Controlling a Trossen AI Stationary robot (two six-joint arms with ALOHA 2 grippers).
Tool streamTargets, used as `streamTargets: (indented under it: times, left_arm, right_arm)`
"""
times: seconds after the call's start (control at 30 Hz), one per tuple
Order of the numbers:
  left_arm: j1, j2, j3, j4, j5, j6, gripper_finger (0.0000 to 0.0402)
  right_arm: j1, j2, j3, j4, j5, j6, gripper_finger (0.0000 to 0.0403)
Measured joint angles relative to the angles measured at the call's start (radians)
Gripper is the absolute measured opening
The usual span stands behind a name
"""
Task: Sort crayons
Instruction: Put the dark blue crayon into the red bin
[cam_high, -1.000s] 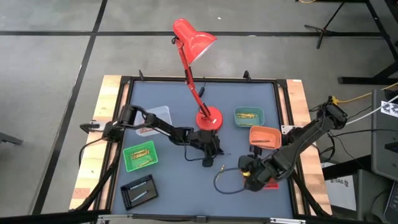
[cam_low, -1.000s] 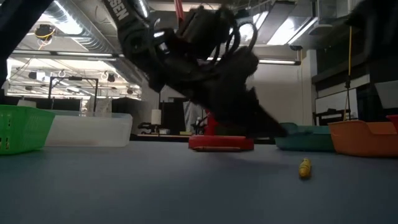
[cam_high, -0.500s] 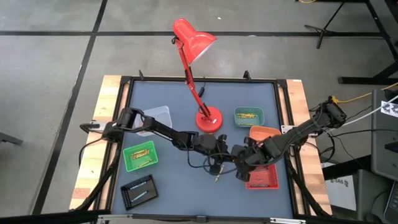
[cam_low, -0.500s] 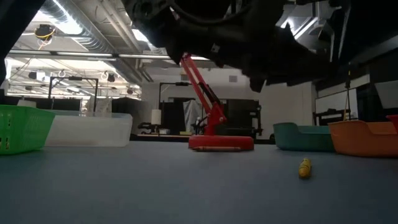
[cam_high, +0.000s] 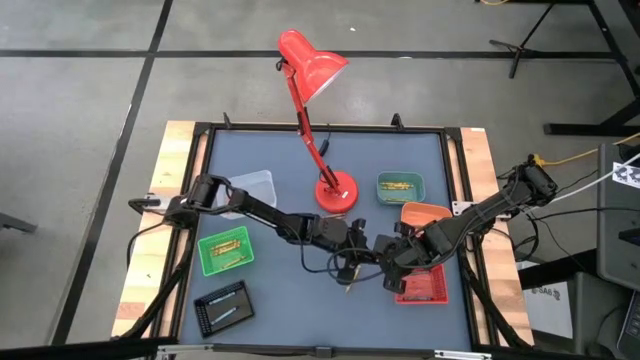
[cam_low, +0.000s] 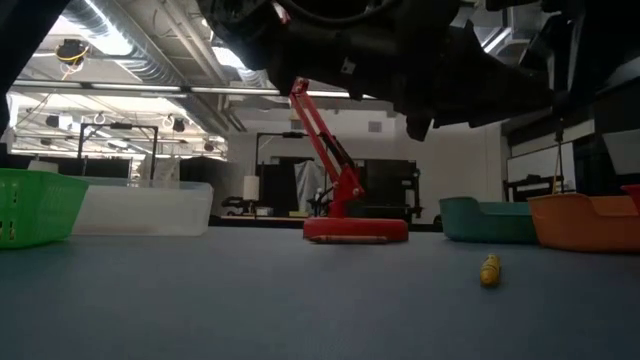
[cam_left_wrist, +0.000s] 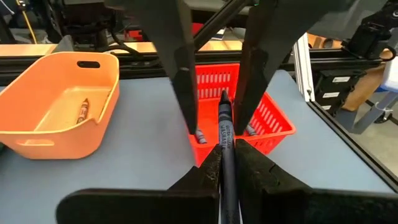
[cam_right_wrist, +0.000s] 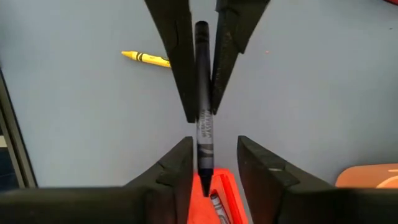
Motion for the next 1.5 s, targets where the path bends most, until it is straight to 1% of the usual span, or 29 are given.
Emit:
streamTargets:
  times: [0.3,0.4,0.47,0.57,0.67,0.8,0.93,1.03,1.17,1.3,1.4,1.5]
  left_arm:
    - [0.0,0.0,0.0,0.0,-0.01,0.001,0.0012]
    - [0.0,0.0,0.0,0.0,-0.015,0.001,0.0012]
    - [0.0,0.0,0.0,0.0,-0.016,0.001,0.0012]
    - [0.0,0.0,0.0,0.0,-0.016,-0.001,0.0023]
    - [-0.002,0.0,0.0,0.0,-0.018,-0.002,0.0047]
    - [-0.011,-0.001,0.001,0.0,-0.019,-0.003,0.0087]
    - [-0.035,-0.001,0.001,0.0,-0.019,-0.004,0.012]
    - [-0.057,-0.001,0.001,0.0,-0.019,-0.004,0.0138]
    - [-0.087,-0.001,0.001,0.0,-0.019,-0.004,0.0151]
    - [-0.12,-0.001,0.001,0.001,-0.03,-0.006,0.0155]
    - [-0.147,-0.002,0.001,0.001,-0.089,-0.03,0.0152]
    - [-0.17,-0.002,0.001,-0.004,-0.174,-0.033,0.0147]
  right_arm:
    - [0.0,0.0,0.0,0.001,-0.007,-0.001,0.0028]
    - [0.0,0.0,0.0,0.004,-0.023,-0.003,0.0011]
    - [0.0,0.0,0.0,0.005,-0.03,-0.002,0.0011]
    - [0.0,0.0,0.0,0.004,-0.032,-0.002,0.0025]
    - [0.0,0.0,0.0,0.002,-0.034,0.0,0.0029]
    - [0.002,0.0,0.0,0.0,-0.04,-0.001,0.0013]
    - [0.002,0.0,0.0,-0.009,-0.087,-0.024,0.0011]
    - [0.019,0.0,0.0,-0.021,-0.118,-0.032,0.0021]
    - [0.075,0.0,0.0,-0.047,-0.139,-0.047,0.0019]
    - [0.148,0.0,0.0,-0.103,-0.139,-0.045,0.0013]
    - [0.215,0.0,0.0,-0.142,-0.139,-0.015,0.0016]
    - [0.291,0.0,0.0,-0.187,-0.109,0.038,0.0021]
